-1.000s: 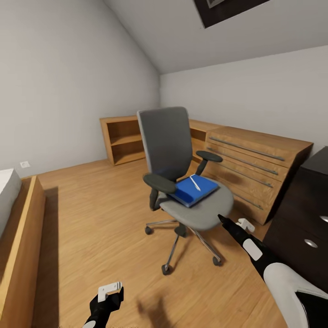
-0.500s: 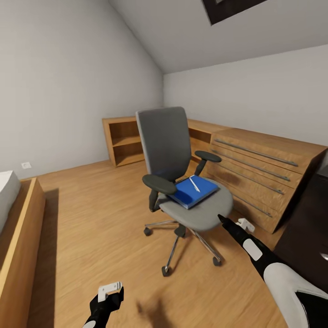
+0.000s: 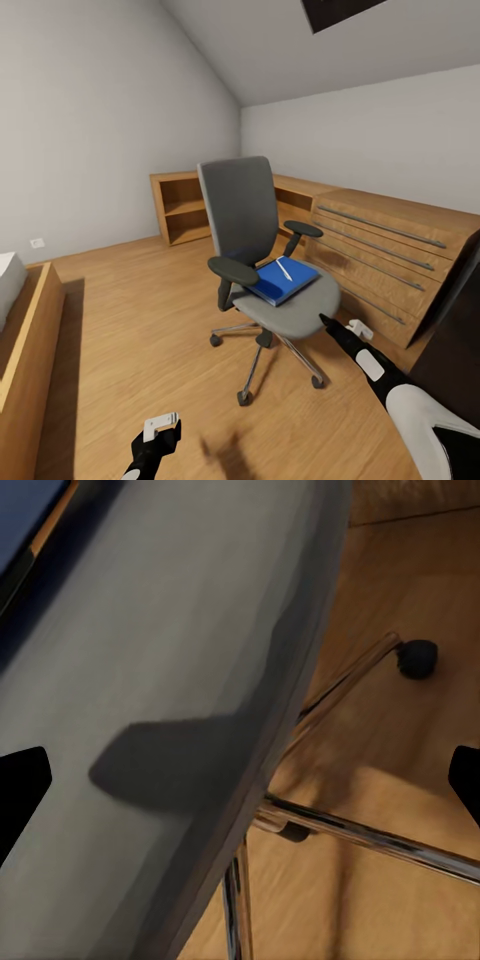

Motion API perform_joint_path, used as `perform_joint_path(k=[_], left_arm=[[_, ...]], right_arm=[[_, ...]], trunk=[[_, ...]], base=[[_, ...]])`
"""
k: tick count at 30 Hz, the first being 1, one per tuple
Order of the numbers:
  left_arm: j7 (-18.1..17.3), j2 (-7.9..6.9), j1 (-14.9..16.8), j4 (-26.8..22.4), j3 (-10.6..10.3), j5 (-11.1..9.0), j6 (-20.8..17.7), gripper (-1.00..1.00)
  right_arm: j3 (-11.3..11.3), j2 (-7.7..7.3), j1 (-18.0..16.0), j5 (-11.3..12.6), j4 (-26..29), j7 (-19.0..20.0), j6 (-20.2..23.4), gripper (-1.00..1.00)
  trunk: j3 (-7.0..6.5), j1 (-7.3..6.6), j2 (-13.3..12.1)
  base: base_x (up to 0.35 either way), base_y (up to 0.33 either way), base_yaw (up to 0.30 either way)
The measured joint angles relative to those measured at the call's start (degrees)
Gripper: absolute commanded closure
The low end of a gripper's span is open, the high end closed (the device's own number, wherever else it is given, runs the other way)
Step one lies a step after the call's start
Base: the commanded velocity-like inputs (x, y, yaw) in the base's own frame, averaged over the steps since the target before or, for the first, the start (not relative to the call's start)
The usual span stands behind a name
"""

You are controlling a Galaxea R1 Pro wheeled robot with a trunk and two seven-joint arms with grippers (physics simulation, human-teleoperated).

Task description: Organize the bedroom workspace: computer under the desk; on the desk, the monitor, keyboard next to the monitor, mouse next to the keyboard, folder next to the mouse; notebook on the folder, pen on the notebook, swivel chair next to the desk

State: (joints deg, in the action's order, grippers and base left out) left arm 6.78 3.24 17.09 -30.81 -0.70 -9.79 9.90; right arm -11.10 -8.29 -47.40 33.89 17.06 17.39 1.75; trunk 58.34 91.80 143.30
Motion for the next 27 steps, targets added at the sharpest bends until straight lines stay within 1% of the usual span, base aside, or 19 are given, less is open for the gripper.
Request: perform_joint_path(k=[7, 12, 16, 22, 27], left_arm=[[0.0, 0.0, 0.0, 0.0, 0.0, 0.0, 0.0, -1.0], [0.0, 0.01, 0.0, 0.0, 0.0, 0.0, 0.0, -1.0], [0.0, 0.01, 0.0, 0.0, 0.0, 0.0, 0.0, -1.0], [0.0, 0.01, 0.0, 0.0, 0.0, 0.0, 0.0, -1.0], [0.0, 0.01, 0.0, 0.0, 0.0, 0.0, 0.0, -1.0]], right_arm=[[0.2, 0.02, 0.0, 0.0, 0.0, 0.0, 0.0, -1.0], [0.1, 0.01, 0.0, 0.0, 0.0, 0.1, 0.0, -1.0], [0.7, -0.05, 0.0, -0.3, -0.2, 0.0, -0.1, -1.0], [0.7, -0.06, 0.1, -0.4, -0.2, 0.0, -0.4, -1.0], [0.7, 0.0, 0.1, -0.6, -0.4, -0.1, -2.0, -1.0]], trunk=[[0.0, 0.0, 0.0], [0.0, 0.01, 0.0], [0.01, 0.04, 0.0], [0.01, 0.05, 0.0], [0.01, 0.04, 0.0]], base=[[0.002, 0.0, 0.176], [-0.026, 0.0, 0.036], [-0.238, 0.0, 0.005], [-0.308, 0.0, 0.001], [-0.283, 0.0, 0.0]])
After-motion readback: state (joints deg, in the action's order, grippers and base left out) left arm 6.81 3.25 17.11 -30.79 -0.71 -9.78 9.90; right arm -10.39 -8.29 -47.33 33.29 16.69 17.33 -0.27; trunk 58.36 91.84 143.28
